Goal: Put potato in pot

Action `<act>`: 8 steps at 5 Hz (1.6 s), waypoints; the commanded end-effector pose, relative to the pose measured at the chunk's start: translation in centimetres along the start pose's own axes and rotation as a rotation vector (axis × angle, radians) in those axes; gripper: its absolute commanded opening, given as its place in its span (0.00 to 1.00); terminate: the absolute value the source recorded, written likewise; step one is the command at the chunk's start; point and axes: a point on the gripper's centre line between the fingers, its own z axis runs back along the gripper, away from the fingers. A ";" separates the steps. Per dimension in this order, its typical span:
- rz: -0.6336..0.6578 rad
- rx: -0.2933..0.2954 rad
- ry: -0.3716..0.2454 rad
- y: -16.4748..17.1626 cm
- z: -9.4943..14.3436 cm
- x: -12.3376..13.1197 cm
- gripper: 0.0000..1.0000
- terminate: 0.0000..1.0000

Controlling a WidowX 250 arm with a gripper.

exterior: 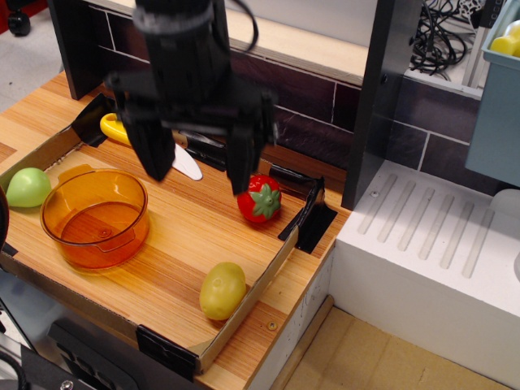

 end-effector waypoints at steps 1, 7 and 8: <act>-0.010 -0.043 0.013 0.6 -2.3 -0.1 1.00 0.00; -0.036 0.015 0.030 1.1 -8.4 -1.2 1.00 0.00; -0.032 0.021 0.046 1.0 -9.0 -1.5 1.00 0.00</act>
